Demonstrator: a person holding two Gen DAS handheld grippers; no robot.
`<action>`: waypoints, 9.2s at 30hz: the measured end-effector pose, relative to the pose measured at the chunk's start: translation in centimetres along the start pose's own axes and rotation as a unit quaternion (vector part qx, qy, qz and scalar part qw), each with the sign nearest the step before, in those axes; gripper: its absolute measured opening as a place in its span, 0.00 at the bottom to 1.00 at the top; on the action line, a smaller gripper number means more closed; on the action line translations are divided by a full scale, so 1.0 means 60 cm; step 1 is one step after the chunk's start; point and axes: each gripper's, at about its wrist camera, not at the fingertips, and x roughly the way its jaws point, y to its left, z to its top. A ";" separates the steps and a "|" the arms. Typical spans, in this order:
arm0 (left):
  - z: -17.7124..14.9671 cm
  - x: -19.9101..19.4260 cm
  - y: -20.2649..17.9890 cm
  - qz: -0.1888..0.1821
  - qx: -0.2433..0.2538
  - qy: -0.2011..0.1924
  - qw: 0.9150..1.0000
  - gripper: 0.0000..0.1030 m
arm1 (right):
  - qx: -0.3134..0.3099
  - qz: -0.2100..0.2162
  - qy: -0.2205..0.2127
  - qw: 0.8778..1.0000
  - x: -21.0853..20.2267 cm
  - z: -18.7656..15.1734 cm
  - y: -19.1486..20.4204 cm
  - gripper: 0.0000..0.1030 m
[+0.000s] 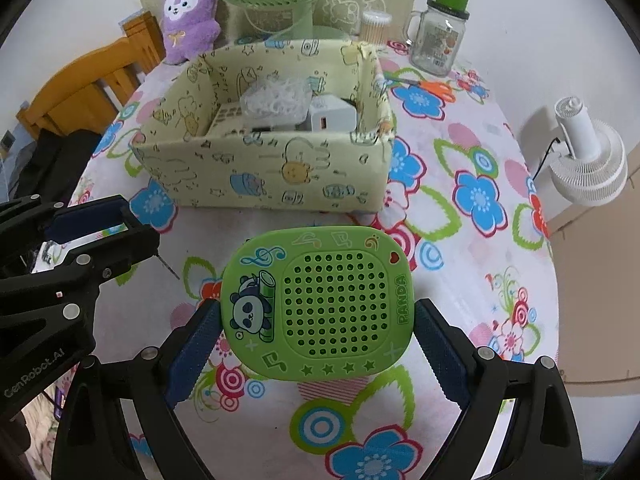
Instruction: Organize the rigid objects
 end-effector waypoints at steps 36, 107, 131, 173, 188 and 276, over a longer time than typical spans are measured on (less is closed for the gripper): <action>0.107 -0.045 -0.036 0.068 -0.058 -0.035 0.995 0.31 | -0.075 0.051 -0.054 0.994 -0.062 0.109 -0.062 0.92; 0.144 0.109 0.091 0.053 -0.040 0.055 0.996 0.91 | -0.060 0.037 0.002 0.997 0.073 0.262 -0.001 0.92; 0.125 0.095 0.088 0.053 -0.058 0.066 0.995 0.93 | -0.039 0.040 0.011 0.998 0.065 0.234 -0.009 0.94; 0.044 -0.148 0.027 0.049 -0.092 -0.041 0.994 0.98 | 0.035 -0.012 -0.100 0.994 -0.201 0.078 -0.058 0.94; 0.030 -0.243 0.006 0.080 -0.087 -0.103 0.988 1.00 | 0.048 -0.023 -0.136 0.989 -0.275 0.043 -0.065 0.94; 0.048 -0.246 -0.006 0.109 -0.084 -0.135 0.981 1.00 | 0.046 -0.022 -0.179 0.983 -0.290 0.048 -0.057 0.94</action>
